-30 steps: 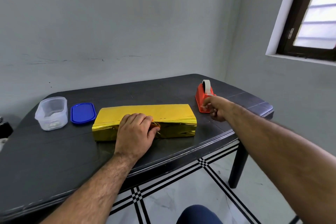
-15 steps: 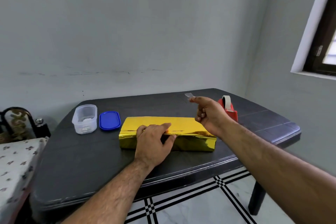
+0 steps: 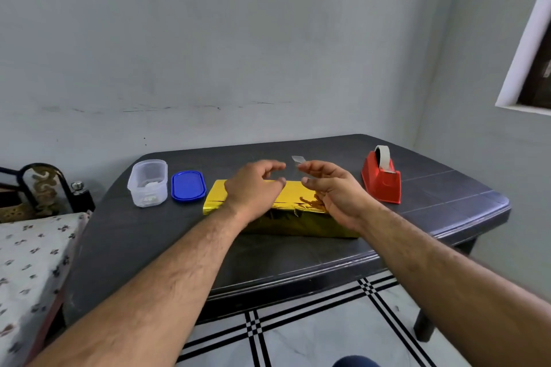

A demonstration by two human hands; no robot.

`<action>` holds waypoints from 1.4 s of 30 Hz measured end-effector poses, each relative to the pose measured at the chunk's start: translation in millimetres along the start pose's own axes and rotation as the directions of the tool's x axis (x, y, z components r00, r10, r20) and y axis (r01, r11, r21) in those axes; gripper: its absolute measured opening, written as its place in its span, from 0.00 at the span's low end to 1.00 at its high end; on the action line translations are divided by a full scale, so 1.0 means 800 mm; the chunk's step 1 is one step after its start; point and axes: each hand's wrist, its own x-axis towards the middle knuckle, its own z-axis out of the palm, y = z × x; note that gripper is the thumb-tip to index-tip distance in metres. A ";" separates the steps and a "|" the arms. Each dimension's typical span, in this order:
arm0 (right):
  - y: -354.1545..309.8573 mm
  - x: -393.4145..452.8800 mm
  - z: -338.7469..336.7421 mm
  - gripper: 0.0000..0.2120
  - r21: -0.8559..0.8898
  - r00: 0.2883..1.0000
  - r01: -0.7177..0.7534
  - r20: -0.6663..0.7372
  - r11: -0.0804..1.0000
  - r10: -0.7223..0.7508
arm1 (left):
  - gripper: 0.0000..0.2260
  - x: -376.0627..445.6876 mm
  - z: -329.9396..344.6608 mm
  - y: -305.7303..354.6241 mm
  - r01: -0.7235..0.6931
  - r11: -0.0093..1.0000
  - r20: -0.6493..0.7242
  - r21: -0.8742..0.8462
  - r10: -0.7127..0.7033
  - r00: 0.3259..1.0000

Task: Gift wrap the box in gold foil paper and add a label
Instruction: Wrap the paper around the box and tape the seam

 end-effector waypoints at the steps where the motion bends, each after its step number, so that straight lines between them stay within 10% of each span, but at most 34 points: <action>1: 0.001 0.000 -0.001 0.15 0.008 1.000 -0.005 0.010 1.000 0.005 | 0.14 0.002 0.000 0.005 0.008 0.993 -0.008 -0.116 -0.009 1.000; 5: -0.006 -0.002 -0.001 0.14 0.056 0.999 -0.018 0.034 0.998 0.016 | 0.08 0.003 0.010 0.024 0.099 0.889 0.065 -0.446 -0.077 0.995; 13: -0.001 0.002 -0.001 0.18 -0.015 1.000 -0.003 -0.009 1.000 0.003 | 0.03 -0.004 0.014 0.023 0.189 0.869 0.083 -0.457 -0.170 0.982; 21: 0.014 -0.005 0.013 0.24 -0.451 0.991 0.030 -0.100 0.892 -0.084 | 0.08 -0.008 -0.011 0.009 0.262 0.834 -0.003 -0.485 -0.301 0.954; 26: 0.026 -0.007 0.011 0.24 -0.768 0.987 0.149 0.073 0.623 -0.146 | 0.10 -0.019 -0.005 -0.003 0.188 0.882 -0.016 -0.433 -0.216 0.976; 33: 0.025 -0.027 0.006 0.33 -0.959 0.955 0.246 0.264 -0.137 -0.136 | 0.06 -0.022 0.010 -0.022 0.144 0.957 0.017 -0.251 -0.145 0.989; 42: 0.026 -0.035 0.015 0.25 -0.970 0.949 0.223 0.239 -0.098 -0.203 | 0.07 -0.030 -0.004 0.008 0.107 0.911 -0.023 -0.398 -0.126 0.992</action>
